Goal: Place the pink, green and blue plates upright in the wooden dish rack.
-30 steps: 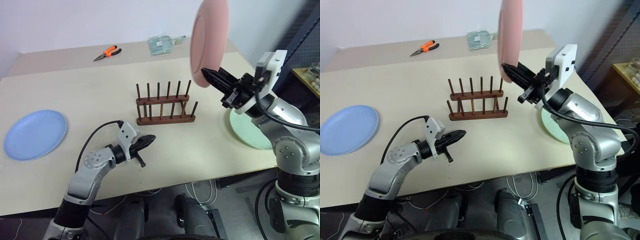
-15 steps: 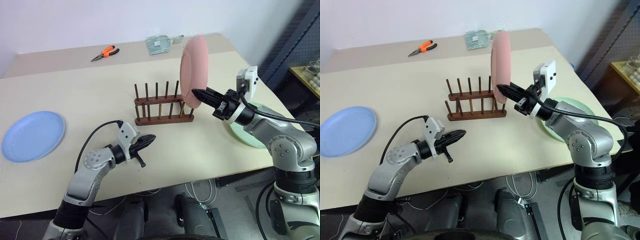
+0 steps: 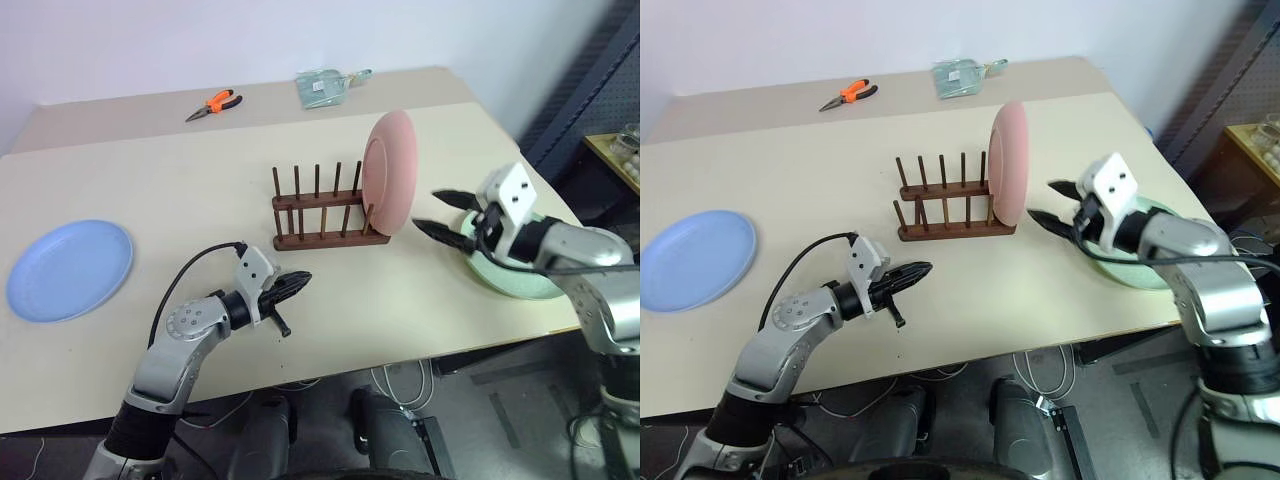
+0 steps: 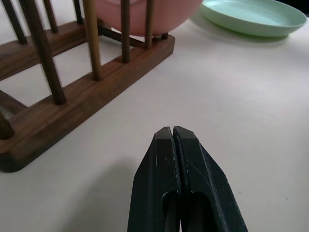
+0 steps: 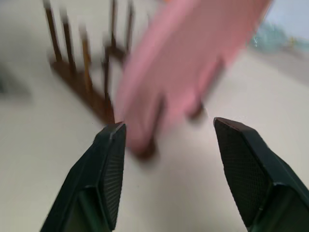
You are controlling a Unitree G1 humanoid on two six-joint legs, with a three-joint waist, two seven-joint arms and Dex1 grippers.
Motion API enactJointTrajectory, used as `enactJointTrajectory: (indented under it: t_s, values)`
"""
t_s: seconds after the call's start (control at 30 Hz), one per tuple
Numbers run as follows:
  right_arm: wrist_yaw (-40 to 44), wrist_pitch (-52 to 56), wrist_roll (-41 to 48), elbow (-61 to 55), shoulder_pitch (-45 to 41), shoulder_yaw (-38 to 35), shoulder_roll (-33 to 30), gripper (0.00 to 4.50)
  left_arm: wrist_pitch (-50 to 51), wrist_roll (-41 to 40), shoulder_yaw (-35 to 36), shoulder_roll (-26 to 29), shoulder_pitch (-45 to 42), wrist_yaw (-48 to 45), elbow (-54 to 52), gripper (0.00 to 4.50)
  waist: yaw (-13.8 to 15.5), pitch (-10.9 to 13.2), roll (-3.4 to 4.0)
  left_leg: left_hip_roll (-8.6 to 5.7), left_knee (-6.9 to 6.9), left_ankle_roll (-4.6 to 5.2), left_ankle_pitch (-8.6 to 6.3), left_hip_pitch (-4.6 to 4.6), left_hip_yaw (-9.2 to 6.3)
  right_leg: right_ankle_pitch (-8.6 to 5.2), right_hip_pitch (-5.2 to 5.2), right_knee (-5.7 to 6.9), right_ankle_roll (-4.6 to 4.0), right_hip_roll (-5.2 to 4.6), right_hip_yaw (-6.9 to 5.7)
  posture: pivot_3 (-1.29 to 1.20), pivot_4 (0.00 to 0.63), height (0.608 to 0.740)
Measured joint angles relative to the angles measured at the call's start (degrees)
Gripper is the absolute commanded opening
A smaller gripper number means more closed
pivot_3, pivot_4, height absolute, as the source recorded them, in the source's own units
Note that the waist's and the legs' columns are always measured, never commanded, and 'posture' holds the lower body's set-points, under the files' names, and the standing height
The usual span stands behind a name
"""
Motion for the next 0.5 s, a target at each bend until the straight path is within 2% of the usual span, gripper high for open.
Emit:
enactJointTrajectory:
  t_s: [0.17,0.27,0.4,0.5]
  values:
    - [-3.1,1.6,-6.6,0.3,7.5,0.0,-1.6,3.01,0.0,0.0,-0.9,-0.1,-0.8,-1.1,0.6,0.0,-0.1,0.0,0.0,0.05,0.01,0.0,0.0,0.05,0.03,0.0,-0.01,0.06,-0.01,0.05,0.01,0.0,0.15,0.739]
    - [-6.6,3.7,-10.9,1.9,8.3,2.0,-1.0,2.13,-0.2,0.1,-1.6,-0.2,-2.1,-1.6,1.7,0.0,-0.2,0.0,0.0,0.04,0.02,0.0,0.0,0.05,0.06,0.0,-0.02,0.06,-0.01,0.05,0.04,0.0,0.15,0.739]
    - [-11.3,5.2,-16.1,5.3,7.2,5.1,1.8,0.1,-0.4,0.2,-2.4,-0.7,-3.4,-2.3,2.5,0.0,-0.1,0.0,-0.01,0.04,0.02,0.0,0.0,0.06,0.05,0.01,-0.01,0.06,-0.02,0.06,0.04,0.0,0.15,0.739]
    - [-12.6,5.4,-18.1,5.7,5.9,4.8,2.1,0.04,-0.4,0.2,-2.4,-0.6,-3.3,-2.5,2.7,0.0,-0.1,0.0,-0.02,0.04,0.06,0.0,0.0,0.05,0.06,0.02,-0.01,0.07,-0.02,0.06,0.06,0.0,0.15,0.739]
